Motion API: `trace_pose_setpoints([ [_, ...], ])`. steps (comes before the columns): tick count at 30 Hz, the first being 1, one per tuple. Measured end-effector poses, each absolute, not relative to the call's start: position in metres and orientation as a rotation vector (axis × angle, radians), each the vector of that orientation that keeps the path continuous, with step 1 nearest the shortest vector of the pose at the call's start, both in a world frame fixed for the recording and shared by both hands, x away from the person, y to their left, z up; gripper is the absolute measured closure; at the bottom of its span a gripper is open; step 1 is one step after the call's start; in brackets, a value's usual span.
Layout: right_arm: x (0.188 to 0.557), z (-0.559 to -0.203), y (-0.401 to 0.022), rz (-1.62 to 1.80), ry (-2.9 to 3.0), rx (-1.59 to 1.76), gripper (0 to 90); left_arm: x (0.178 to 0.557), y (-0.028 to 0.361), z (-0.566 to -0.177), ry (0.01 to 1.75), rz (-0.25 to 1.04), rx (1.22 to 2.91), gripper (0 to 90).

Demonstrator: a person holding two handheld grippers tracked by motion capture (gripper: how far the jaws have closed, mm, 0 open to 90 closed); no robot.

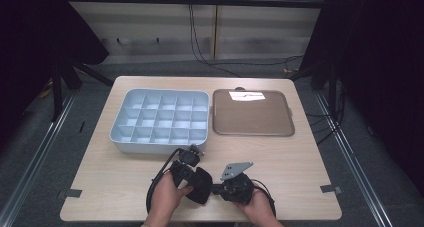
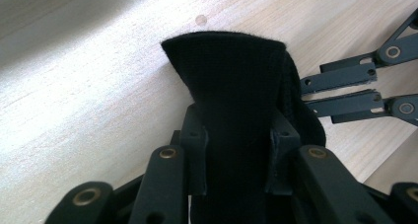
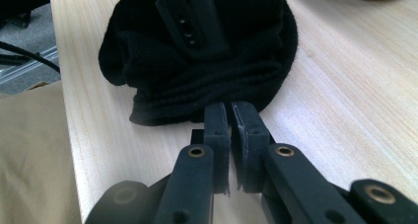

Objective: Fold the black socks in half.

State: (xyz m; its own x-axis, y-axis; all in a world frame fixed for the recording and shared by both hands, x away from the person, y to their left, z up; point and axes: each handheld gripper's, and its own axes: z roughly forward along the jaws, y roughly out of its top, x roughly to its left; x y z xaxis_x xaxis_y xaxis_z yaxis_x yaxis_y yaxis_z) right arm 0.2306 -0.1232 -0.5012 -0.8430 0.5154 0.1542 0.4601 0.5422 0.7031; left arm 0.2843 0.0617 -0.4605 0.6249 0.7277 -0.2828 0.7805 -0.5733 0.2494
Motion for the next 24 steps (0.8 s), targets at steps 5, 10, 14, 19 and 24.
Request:
trace_pose_setpoints([
  [5, 0.23, -0.502, -0.124, 1.206, 2.699, 0.849, 82.8, 0.283, 0.06, -0.459, 1.207, -0.194, 2.508, 70.5],
  [10, 0.231, -0.501, -0.124, 1.204, 2.696, 0.848, 80.7, 0.284, 0.063, -0.459, 1.216, -0.213, 2.497, 70.6],
  [14, 0.232, -0.501, -0.123, 1.202, 2.7, 0.844, 77.8, 0.285, 0.068, -0.457, 1.219, -0.226, 2.495, 70.7],
  [19, 0.233, -0.5, -0.126, 1.198, 2.688, 0.848, 72.4, 0.288, 0.073, -0.453, 1.22, -0.232, 2.494, 70.7],
  [24, 0.233, -0.498, -0.129, 1.189, 2.651, 0.861, 63.4, 0.291, 0.079, -0.449, 1.234, -0.24, 2.475, 70.7],
])
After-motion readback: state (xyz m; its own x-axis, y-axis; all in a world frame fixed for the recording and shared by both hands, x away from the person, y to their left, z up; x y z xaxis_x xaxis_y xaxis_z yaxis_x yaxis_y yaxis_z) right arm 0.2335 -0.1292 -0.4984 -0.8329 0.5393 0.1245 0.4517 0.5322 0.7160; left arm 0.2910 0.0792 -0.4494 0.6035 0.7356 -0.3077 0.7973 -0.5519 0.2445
